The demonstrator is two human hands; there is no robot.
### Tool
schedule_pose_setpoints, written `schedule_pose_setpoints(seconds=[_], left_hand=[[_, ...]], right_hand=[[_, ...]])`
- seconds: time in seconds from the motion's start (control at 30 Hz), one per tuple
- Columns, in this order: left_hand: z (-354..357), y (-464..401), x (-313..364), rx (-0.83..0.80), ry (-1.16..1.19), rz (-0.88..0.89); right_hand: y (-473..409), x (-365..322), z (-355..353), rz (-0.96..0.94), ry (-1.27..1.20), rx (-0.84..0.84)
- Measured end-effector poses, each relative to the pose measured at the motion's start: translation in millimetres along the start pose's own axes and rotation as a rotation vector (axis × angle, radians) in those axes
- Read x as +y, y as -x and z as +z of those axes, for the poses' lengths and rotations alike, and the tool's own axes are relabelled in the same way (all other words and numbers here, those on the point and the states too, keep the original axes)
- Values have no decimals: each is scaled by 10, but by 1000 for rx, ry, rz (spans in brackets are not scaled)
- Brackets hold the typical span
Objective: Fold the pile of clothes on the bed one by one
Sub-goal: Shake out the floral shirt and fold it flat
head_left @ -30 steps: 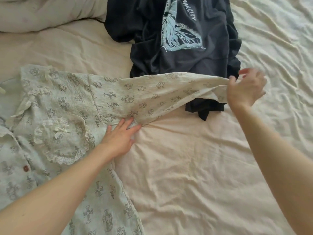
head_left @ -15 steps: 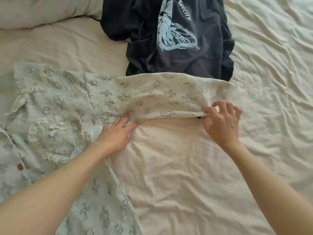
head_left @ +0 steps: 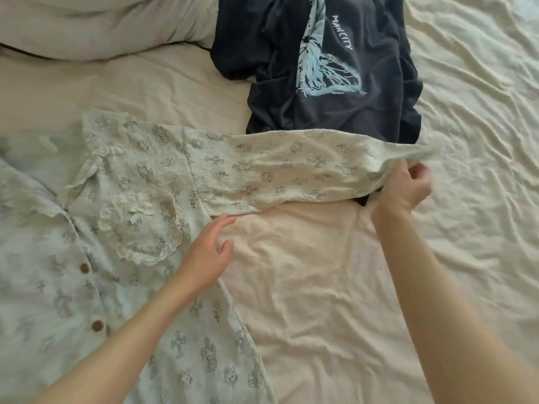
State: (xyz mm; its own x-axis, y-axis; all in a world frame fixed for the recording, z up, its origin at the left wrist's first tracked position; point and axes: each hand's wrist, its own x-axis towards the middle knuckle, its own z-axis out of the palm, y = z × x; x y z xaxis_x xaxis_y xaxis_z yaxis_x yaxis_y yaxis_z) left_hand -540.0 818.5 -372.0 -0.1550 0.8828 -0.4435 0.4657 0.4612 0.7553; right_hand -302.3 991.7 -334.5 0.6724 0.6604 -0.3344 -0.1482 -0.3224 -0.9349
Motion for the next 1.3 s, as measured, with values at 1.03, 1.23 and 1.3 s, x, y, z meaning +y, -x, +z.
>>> schedule_pose_setpoints(seconds=[1.03,1.23,1.3], left_hand=[[-1569,2302,-1759,1123,293,-700],[-1425,2278,-2040,827,488,-883],[-1392,2249,-2112,852,528,-885]], right_hand=[[2964,1398,-353,116,714,-972],[2826,1320,280,483,487,-904],[2750,1250,523,728,239,-828]])
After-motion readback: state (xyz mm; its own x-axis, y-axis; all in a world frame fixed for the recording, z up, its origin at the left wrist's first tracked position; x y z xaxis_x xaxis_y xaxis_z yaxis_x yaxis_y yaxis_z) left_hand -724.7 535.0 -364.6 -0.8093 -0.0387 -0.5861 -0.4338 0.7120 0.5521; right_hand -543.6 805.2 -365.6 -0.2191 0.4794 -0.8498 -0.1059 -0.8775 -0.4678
